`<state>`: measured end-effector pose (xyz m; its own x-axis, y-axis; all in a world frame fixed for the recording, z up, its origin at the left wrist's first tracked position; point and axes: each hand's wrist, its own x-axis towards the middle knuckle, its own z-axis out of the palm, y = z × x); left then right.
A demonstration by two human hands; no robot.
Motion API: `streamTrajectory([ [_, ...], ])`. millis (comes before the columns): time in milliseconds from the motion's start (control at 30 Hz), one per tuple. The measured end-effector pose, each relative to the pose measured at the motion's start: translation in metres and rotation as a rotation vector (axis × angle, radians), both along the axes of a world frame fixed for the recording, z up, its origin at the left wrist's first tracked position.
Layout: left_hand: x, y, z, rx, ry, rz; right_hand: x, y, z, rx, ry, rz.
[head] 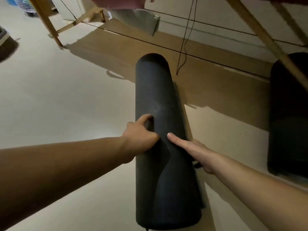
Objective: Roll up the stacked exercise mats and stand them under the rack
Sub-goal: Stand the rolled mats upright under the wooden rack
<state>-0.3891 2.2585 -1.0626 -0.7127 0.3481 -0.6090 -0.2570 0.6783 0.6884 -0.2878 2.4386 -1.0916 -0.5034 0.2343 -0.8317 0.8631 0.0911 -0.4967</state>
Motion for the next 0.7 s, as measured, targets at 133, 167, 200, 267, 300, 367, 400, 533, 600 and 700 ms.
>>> streamTrajectory([
  [133, -0.001, 0.060, 0.020, -0.013, 0.046, -0.265, 0.024, 0.036, -0.011, -0.168, 0.033, -0.107],
  [167, -0.002, 0.068, 0.021, -0.018, 0.055, -0.273, 0.030, 0.043, -0.017, -0.198, 0.043, -0.164],
  [200, -0.002, 0.073, 0.021, -0.023, 0.053, -0.252, 0.035, 0.047, -0.023, -0.215, 0.045, -0.199],
  [267, 0.002, 0.073, 0.018, -0.033, 0.071, -0.140, 0.042, 0.052, -0.030, -0.220, 0.063, -0.210],
  [300, 0.005, 0.070, 0.014, -0.053, 0.058, -0.076, 0.043, 0.053, -0.033, -0.217, 0.073, -0.222],
  [367, 0.017, 0.060, 0.006, -0.076, -0.039, 0.023, 0.045, 0.054, -0.035, -0.167, 0.124, -0.249],
  [400, 0.025, 0.055, 0.001, -0.070, -0.121, 0.054, 0.046, 0.055, -0.037, -0.127, 0.179, -0.273],
  [533, 0.035, 0.054, -0.014, 0.012, -0.251, 0.119, 0.040, 0.058, -0.027, 0.068, 0.474, -0.357],
  [600, 0.036, 0.060, -0.018, 0.080, -0.243, 0.161, 0.035, 0.063, -0.015, 0.201, 0.563, -0.266],
  [700, 0.043, 0.075, -0.023, 0.105, -0.214, 0.151, 0.035, 0.073, -0.007, 0.251, 0.535, -0.190],
])
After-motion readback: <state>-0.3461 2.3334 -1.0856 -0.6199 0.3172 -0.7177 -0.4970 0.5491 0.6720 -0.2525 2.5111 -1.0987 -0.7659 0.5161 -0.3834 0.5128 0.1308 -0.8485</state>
